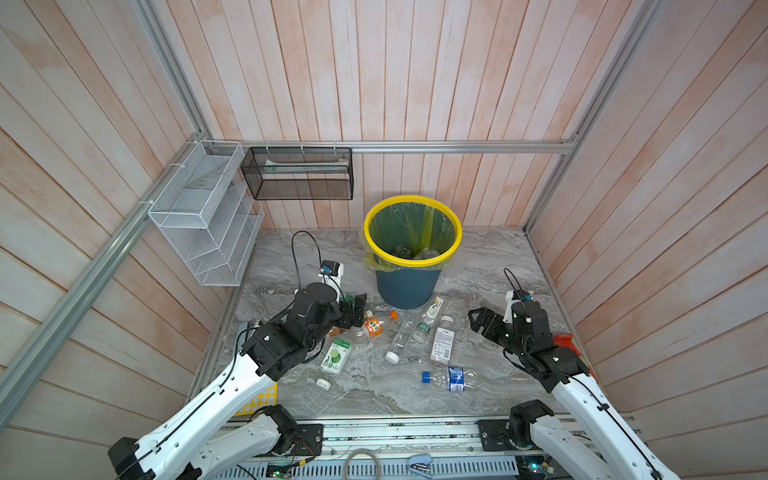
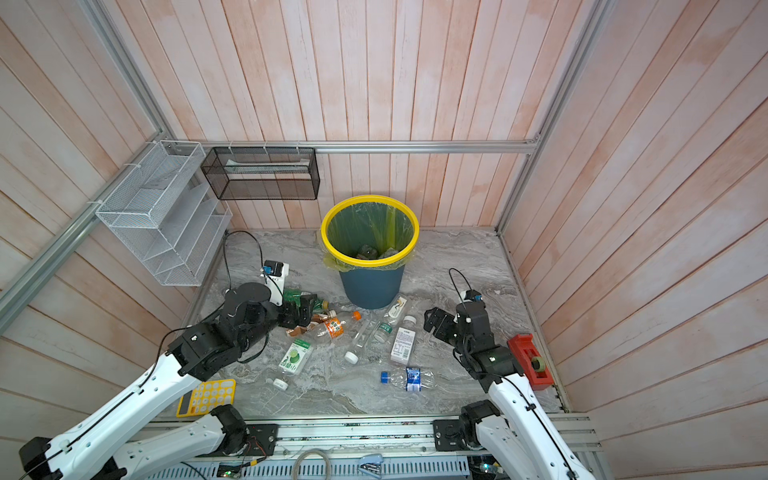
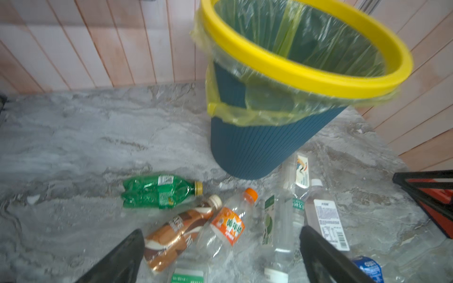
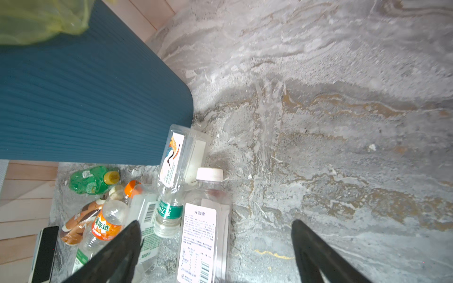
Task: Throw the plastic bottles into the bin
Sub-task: 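Move the left gripper back down onto the green lime-label juice bottle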
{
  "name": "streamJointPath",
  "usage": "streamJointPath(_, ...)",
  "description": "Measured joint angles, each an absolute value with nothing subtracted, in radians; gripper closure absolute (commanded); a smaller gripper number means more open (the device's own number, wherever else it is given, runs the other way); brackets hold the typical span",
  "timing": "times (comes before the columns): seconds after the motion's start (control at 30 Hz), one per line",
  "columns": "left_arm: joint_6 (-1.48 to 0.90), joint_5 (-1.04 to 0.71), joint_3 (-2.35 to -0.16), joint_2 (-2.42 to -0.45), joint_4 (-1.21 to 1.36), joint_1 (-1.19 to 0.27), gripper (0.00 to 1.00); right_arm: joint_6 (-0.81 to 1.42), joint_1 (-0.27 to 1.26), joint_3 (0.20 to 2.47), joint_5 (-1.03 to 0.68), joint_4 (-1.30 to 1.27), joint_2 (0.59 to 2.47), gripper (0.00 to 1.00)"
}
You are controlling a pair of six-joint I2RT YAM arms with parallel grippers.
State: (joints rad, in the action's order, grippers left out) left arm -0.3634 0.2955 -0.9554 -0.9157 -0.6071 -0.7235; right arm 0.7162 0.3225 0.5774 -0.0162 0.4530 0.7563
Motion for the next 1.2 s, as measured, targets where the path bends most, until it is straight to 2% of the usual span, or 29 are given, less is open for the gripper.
streamJointPath(0.23, -0.516, 0.324, -0.802, -0.844, -0.683, -0.700, 0.00, 0.760, 0.373, 0.568, 0.018, 0.452, 0.818, 0.00)
streamJointPath(0.5, -0.646, 0.276, -0.663, -0.847, -0.710, -0.699, 0.00, 0.785, 0.376, 0.552, 0.051, 0.439, 0.796, 0.00)
streamJointPath(1.2, -0.691, 0.178, -0.621, -1.123, -0.649, -0.698, 0.00, 0.782, 0.376, 0.508, 0.067, 0.383, 0.802, 0.01)
